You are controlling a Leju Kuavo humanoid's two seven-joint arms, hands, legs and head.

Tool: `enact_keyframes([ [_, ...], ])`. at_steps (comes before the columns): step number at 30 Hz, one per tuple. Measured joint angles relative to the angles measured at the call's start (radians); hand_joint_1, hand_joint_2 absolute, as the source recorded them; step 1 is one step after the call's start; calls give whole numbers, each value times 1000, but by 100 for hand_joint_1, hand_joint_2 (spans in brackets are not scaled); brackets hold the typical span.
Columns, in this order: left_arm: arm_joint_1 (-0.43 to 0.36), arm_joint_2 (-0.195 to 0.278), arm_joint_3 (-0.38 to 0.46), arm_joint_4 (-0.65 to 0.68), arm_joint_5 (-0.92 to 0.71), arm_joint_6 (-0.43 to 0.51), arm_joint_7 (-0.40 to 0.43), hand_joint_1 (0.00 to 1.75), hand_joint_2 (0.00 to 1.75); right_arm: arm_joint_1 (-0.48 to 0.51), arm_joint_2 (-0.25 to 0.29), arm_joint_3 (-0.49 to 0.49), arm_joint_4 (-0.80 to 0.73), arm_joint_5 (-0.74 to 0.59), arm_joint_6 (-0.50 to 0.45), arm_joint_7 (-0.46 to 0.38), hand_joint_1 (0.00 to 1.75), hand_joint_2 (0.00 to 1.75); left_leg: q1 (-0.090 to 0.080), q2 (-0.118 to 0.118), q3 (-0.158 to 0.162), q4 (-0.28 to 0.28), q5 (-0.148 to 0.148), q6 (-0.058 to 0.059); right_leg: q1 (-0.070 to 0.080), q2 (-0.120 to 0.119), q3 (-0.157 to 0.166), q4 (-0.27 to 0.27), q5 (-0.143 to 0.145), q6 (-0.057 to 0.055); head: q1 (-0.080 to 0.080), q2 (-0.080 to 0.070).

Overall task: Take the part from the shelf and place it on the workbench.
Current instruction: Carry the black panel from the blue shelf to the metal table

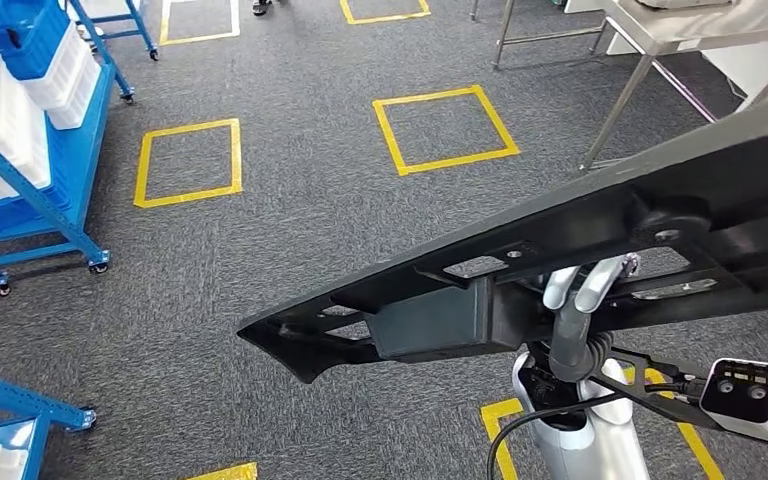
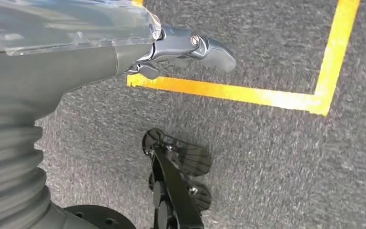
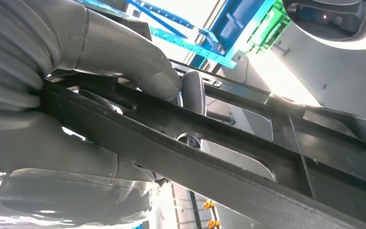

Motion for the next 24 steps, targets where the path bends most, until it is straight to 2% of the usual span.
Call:
enact_keyframes([
  [1,0,0,1,0,2,0,0,0,175,1,0,0,0,-4,4,0,175,175,0,-11,26,-65,42,3,0,13,1,2,-1,2,0,0],
  [2,-1,1,2,0,2,-1,-1,0,175,1,0,0,0,-7,6,0,175,175,1,-35,54,-134,75,7,0,26,1,6,-3,5,0,0],
  [3,-1,1,4,0,3,-1,0,0,175,1,-1,0,1,-11,10,0,175,175,2,-56,78,-190,96,9,0,38,-2,9,-5,9,0,0],
  [4,0,2,5,0,6,-1,0,0,175,0,-1,0,1,-16,13,0,175,175,2,-73,92,-223,104,12,-2,49,-5,12,-5,14,0,0],
  [5,-1,2,7,0,8,-1,1,0,175,1,-2,-1,2,-21,15,0,175,175,1,-79,97,-234,102,15,-4,60,-8,12,-4,21,0,0],
  [7,-3,2,11,0,15,0,2,0,175,2,-6,-3,3,-29,18,0,175,175,0,-59,102,-242,107,24,-9,73,-13,12,-2,33,0,0],
  [8,-6,2,13,0,17,1,2,0,175,2,-9,-4,3,-32,19,0,175,175,1,-47,105,-248,110,30,-7,59,-18,21,-9,38,0,0],
  [9,-7,2,15,0,19,1,2,0,175,2,-11,-5,4,-34,20,0,175,175,3,-35,108,-254,113,36,-4,33,-30,47,-25,41,0,0],
  [11,-6,2,20,0,20,3,3,0,175,1,-14,-7,5,-36,23,-1,175,175,1,-10,111,-260,114,44,-3,-29,-85,157,-83,47,0,0],
  [12,-4,2,21,0,20,3,3,0,175,1,-15,-7,7,-37,23,-1,175,175,-1,4,111,-259,112,45,-5,-44,-120,223,-110,50,0,0],
  [13,-3,2,22,0,20,3,4,0,175,2,-16,-7,9,-37,24,0,175,175,-2,18,111,-259,111,46,-8,-51,-146,271,-122,53,0,0],
  [14,-3,2,22,0,20,3,4,0,175,3,-17,-7,11,-37,25,0,175,175,-3,32,112,-259,109,46,-11,-55,-155,285,-116,55,0,0],
  [15,-4,2,23,0,20,3,5,0,175,3,-18,-8,13,-37,26,0,175,175,-3,44,114,-259,107,44,-12,-59,-142,257,-92,55,0,0],
  [16,-5,1,23,0,20,3,5,0,175,3,-19,-9,14,-37,27,0,175,175,-3,55,117,-259,104,42,-13,-70,-108,192,-57,54,0,0],
  [18,-7,0,23,0,20,2,6,0,175,1,-19,-10,14,-39,31,0,175,175,-6,74,125,-258,97,35,-6,-111,-35,53,-8,46,0,0],
  [19,-7,0,23,0,20,1,6,0,175,0,-19,-10,14,-41,32,0,175,175,-8,82,128,-258,94,30,-1,-124,-15,13,2,40,0,0],
  [20,-8,0,23,0,21,1,7,0,175,-2,-20,-12,15,-45,34,0,175,175,-9,91,130,-258,92,25,3,-128,-9,0,1,35,0,0],
  [22,-10,0,23,0,21,0,10,0,175,-2,-20,-16,15,-55,36,1,175,175,-9,105,135,-258,86,14,3,-104,-10,-2,4,25,0,0],
  [23,-12,0,23,0,21,0,10,0,175,-3,-21,-19,15,-60,37,1,175,175,-8,95,135,-251,78,9,0,-93,-7,-7,6,20,0,0],
  [24,-13,-1,23,0,20,0,11,0,175,-4,-21,-22,15,-64,38,2,175,175,-6,75,128,-227,61,5,-4,-82,-4,-11,8,14,0,0],
])
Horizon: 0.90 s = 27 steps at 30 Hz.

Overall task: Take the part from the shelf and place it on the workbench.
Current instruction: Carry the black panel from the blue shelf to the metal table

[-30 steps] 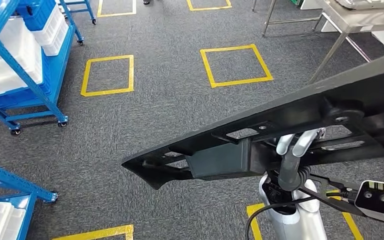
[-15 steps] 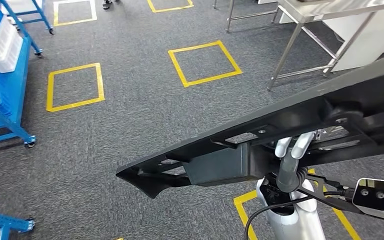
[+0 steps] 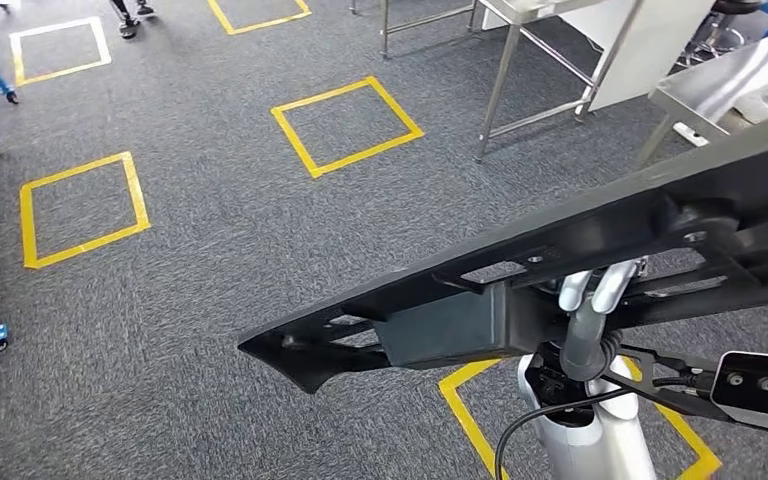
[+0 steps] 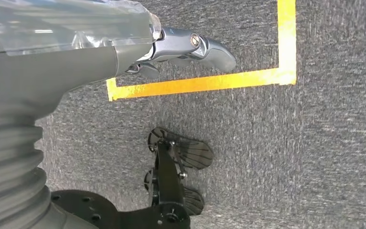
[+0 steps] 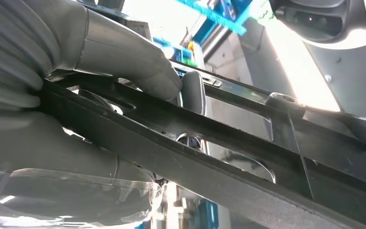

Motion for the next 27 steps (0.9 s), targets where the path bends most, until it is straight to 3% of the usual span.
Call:
enact_keyframes([
  [2,1,-1,0,0,-1,-1,0,0,175,0,0,-5,0,-7,3,0,175,175,4,-51,-46,108,-60,-5,-3,21,4,-5,2,-8,0,0],
  [4,5,-1,0,0,-2,-1,1,0,175,4,0,-11,2,-13,7,1,175,175,5,-70,-110,236,-107,-8,-1,46,4,-3,2,-11,0,0],
  [5,7,-1,0,0,-2,-1,1,0,175,8,0,-15,2,-15,9,1,175,175,5,-71,-125,259,-104,-9,-1,61,4,-2,2,-11,0,0],
  [6,8,-1,0,0,-2,-1,1,0,175,10,0,-20,2,-17,12,1,175,175,5,-73,-122,242,-80,-9,-1,76,4,0,1,-10,0,0],
  [7,8,-1,0,0,-4,-1,1,0,175,13,0,-24,2,-18,13,1,175,175,7,-78,-102,187,-42,-8,-2,90,5,3,0,-8,0,0],
  [9,7,-1,0,0,-6,-1,2,0,175,14,0,-32,2,-21,15,1,175,175,12,-118,-46,52,20,-6,-3,116,2,13,-4,0,0,0],
  [11,7,-1,0,0,-9,-1,4,0,175,17,0,-40,2,-22,16,2,175,175,13,-147,-19,-10,33,0,-5,138,-6,19,-4,12,0,0],
  [13,5,-1,0,0,-10,-1,6,0,175,22,0,-48,2,-20,16,3,175,175,11,-132,-16,-14,35,11,-7,156,-12,17,1,26,0,0],
  [14,3,-2,0,0,-11,-2,6,0,175,25,0,-51,1,-17,15,4,175,175,11,-121,-14,-19,38,18,-6,146,-15,19,-1,31,0,0],
  [16,1,-3,0,0,-13,-2,6,0,175,26,0,-53,0,-7,14,8,175,175,14,-97,-11,-29,45,32,-3,90,-41,72,-35,37,0,0],
  [17,1,-3,0,0,-14,-2,7,0,175,26,0,-53,0,-2,13,10,175,175,12,-84,-11,-30,45,35,-4,57,-67,129,-66,39,0,0],
  [18,3,-3,0,0,-15,-1,8,0,175,27,1,-53,0,3,13,12,175,175,11,-72,-11,-30,44,38,-5,39,-101,198,-99,42,0,0],
  [20,5,-4,0,0,-16,2,12,0,175,32,2,-53,0,8,13,14,175,175,9,-46,-12,-30,42,38,-9,28,-148,292,-127,47,0,0],
  [21,5,-4,0,0,-16,4,14,0,175,34,2,-52,1,10,13,15,175,175,8,-33,-11,-30,40,37,-10,25,-146,288,-114,47,0,0],
  [22,4,-6,0,0,-14,5,16,0,175,34,2,-51,1,11,13,15,175,175,8,-22,-9,-30,38,35,-11,18,-120,240,-84,46,0,0],
  [24,2,-8,0,0,-11,5,18,0,175,34,2,-49,2,13,13,16,175,175,6,-2,-1,-29,32,29,-6,-19,-40,95,-25,39,0,0],
  [25,2,-10,0,0,-10,5,18,0,175,33,2,-48,2,14,14,16,175,175,4,7,2,-29,29,24,-1,-36,-12,42,-11,33,0,0],
  [27,1,-12,0,0,-9,5,18,0,175,33,2,-47,3,17,14,14,175,175,1,24,7,-30,25,13,7,-42,0,12,-11,24,0,0],
])
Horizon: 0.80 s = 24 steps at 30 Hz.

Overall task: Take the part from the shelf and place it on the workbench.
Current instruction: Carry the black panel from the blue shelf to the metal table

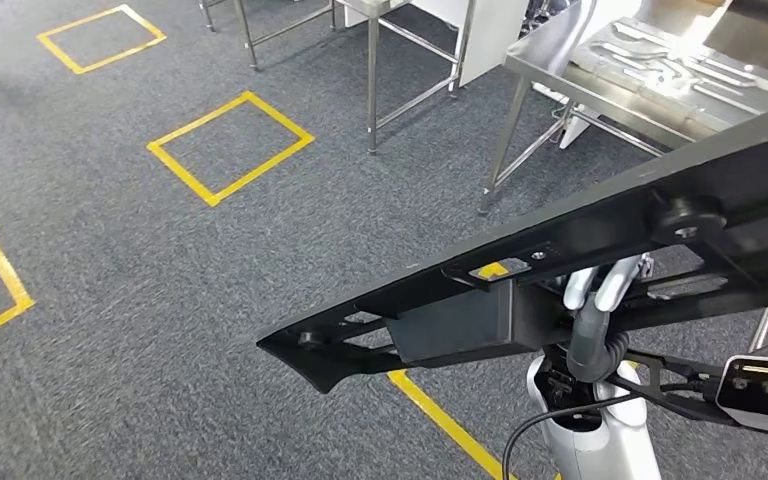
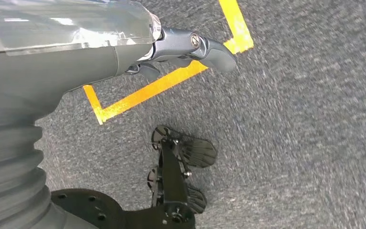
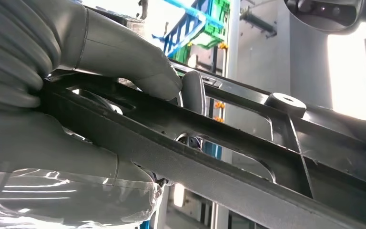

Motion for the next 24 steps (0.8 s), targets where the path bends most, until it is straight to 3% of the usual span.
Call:
enact_keyframes([
  [2,-3,-1,0,0,0,-2,0,0,175,1,0,1,2,4,0,-4,175,175,1,13,7,0,-6,-12,-2,25,1,-6,4,-9,0,0],
  [4,-5,-2,0,0,1,-4,0,0,175,1,0,6,5,6,0,-9,175,175,5,-23,-6,43,-38,-21,-10,48,8,-16,9,-20,0,0],
  [6,-2,-3,0,0,1,-4,0,0,175,1,0,14,11,8,0,-13,175,175,8,-77,-63,165,-99,-27,-12,70,10,-20,11,-27,0,0],
  [7,0,-3,0,0,1,-4,1,0,175,3,0,18,14,8,0,-14,175,175,9,-88,-99,233,-124,-29,-12,84,10,-19,12,-28,0,0],
  [8,3,-3,0,0,1,-3,1,0,175,4,0,21,18,9,0,-14,175,175,10,-94,-125,278,-132,-31,-11,99,10,-18,12,-29,0,0],
  [9,4,-4,0,0,1,-3,2,0,175,5,0,24,22,9,0,-14,175,175,10,-96,-135,286,-120,-32,-11,114,10,-17,11,-28,0,0],
  [11,4,-4,0,0,1,-3,1,0,175,5,0,29,27,10,-2,-13,175,175,11,-108,-98,185,-46,-29,-11,142,11,-13,9,-26,0,0],
  [13,2,-4,0,0,1,-3,0,0,175,4,0,33,32,11,-5,-13,175,175,14,-153,-46,56,7,-22,-12,166,8,-5,7,-18,0,0],
  [15,2,-5,0,0,1,-3,0,0,175,4,-1,38,36,12,-10,-14,175,175,13,-180,-27,11,13,-14,-15,187,0,-2,7,-5,0,0],
  [16,1,-5,0,0,1,-3,-1,0,175,4,-1,40,38,13,-13,-14,175,175,11,-172,-26,9,14,-10,-17,197,-3,-3,10,2,0,0],
  [17,-1,-7,0,0,1,-3,-1,0,175,4,-1,42,39,14,-16,-14,175,175,11,-161,-23,5,17,-3,-18,199,-6,-3,11,9,0,0],
  [19,-2,-9,0,0,2,-3,-2,0,175,1,-1,44,41,15,-21,-14,175,175,14,-136,-20,-3,23,12,-15,154,-23,29,-11,17,0,0],
  [21,1,-10,0,0,3,-3,-3,0,175,-5,-1,50,44,18,-26,-14,175,175,14,-109,-19,-8,24,21,-13,92,-77,136,-69,23,0,0],
  [23,4,-11,0,0,5,-1,-3,0,175,-6,-1,58,51,22,-33,-13,175,175,11,-81,-19,-7,21,22,-17,73,-136,254,-112,28,0,0],
  [24,5,-12,0,0,6,1,-3,0,175,-6,-1,62,54,24,-36,-13,175,175,10,-68,-18,-7,20,22,-19,70,-147,275,-110,30,0,0],
])
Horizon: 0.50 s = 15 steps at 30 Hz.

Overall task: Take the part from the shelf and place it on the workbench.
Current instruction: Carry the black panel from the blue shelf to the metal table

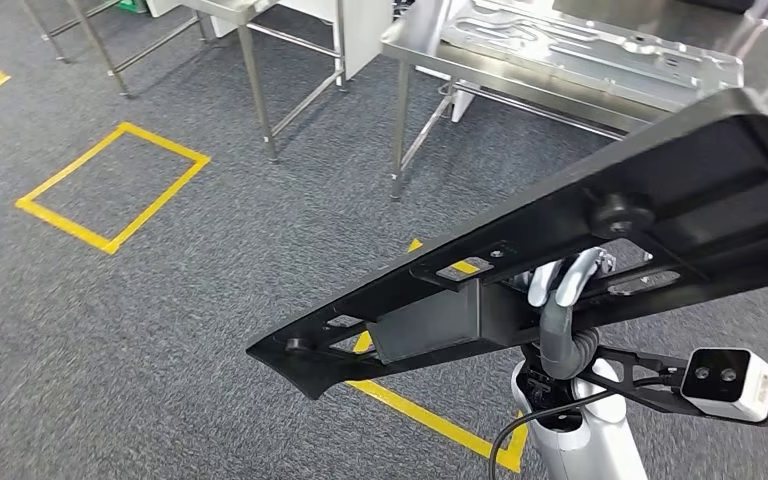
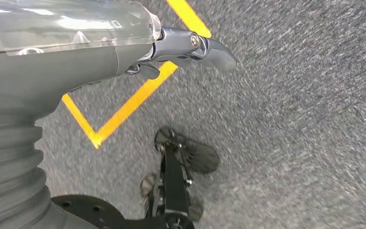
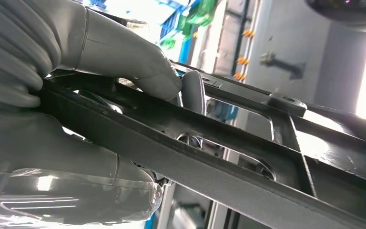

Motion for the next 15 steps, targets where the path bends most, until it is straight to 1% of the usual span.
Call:
enact_keyframes([
  [1,-1,-1,0,0,1,2,0,0,175,0,0,3,4,2,-2,0,175,175,0,13,1,0,-2,-1,-1,-4,11,-20,20,1,0,0],
  [2,-1,-2,0,0,1,3,0,0,175,-1,0,7,7,4,-4,0,175,175,0,24,4,1,-5,-3,-1,-14,42,-77,53,0,0,0],
  [3,-2,-4,0,0,1,5,0,0,175,-4,0,11,10,7,-6,-1,175,175,-1,34,8,1,-8,-7,1,-36,82,-153,81,-4,0,0],
  [4,-2,-5,0,0,1,6,0,0,175,-7,0,16,13,12,-9,-1,175,175,-4,44,12,2,-12,-11,4,-59,117,-218,103,-10,0,0],
  [5,-3,-7,0,0,1,8,-1,0,175,-11,0,20,16,16,-14,-2,175,175,-6,52,15,2,-15,-16,8,-76,140,-261,114,-16,0,0],
  [6,-3,-7,0,0,1,9,-2,0,175,-14,1,24,19,19,-20,-2,175,175,-8,61,18,2,-18,-22,13,-83,149,-279,115,-22,0,0],
  [7,-3,-8,0,0,1,10,-4,0,175,-16,1,28,22,22,-28,-3,175,175,-10,70,22,1,-20,-27,16,-74,147,-278,115,-28,0,0],
  [8,-4,-8,0,0,0,10,-6,0,175,-18,1,31,24,23,-36,-3,175,175,-9,80,25,0,-22,-34,15,-60,147,-280,116,-33,0,0],
  [9,-5,-8,0,0,-1,10,-8,0,175,-20,1,34,25,24,-44,-3,175,175,-7,73,26,5,-29,-40,13,-48,148,-283,117,-39,0,0],
  [10,-6,-8,0,0,-2,9,-10,0,175,-23,1,38,25,24,-54,-3,175,175,-5,55,20,23,-43,-45,10,-37,150,-287,120,-45,0,0],
  [11,-5,-8,0,0,-4,8,-12,0,175,-26,1,42,25,23,-64,-3,175,175,-3,28,4,62,-67,-48,6,-26,152,-290,122,-51,0,0],
  [12,-4,-7,0,0,-5,6,-14,0,175,-29,1,47,25,22,-73,-3,175,175,-1,-2,-25,124,-99,-51,5,-15,153,-291,122,-55,0,0],
  [13,-1,-7,0,0,-6,4,-16,0,175,-31,1,53,25,21,-81,-3,175,175,0,-18,-61,196,-131,-53,5,-2,152,-291,122,-58,0,0],
  [14,1,-7,0,0,-6,3,-17,0,175,-31,1,58,26,21,-88,-3,175,175,0,-25,-94,260,-152,-54,6,13,153,-290,122,-58,0,0],
  [15,3,-6,0,0,-6,2,-17,0,175,-30,1,62,27,21,-92,-3,175,175,0,-27,-116,296,-154,-54,7,28,153,-290,122,-59,0,0],
])
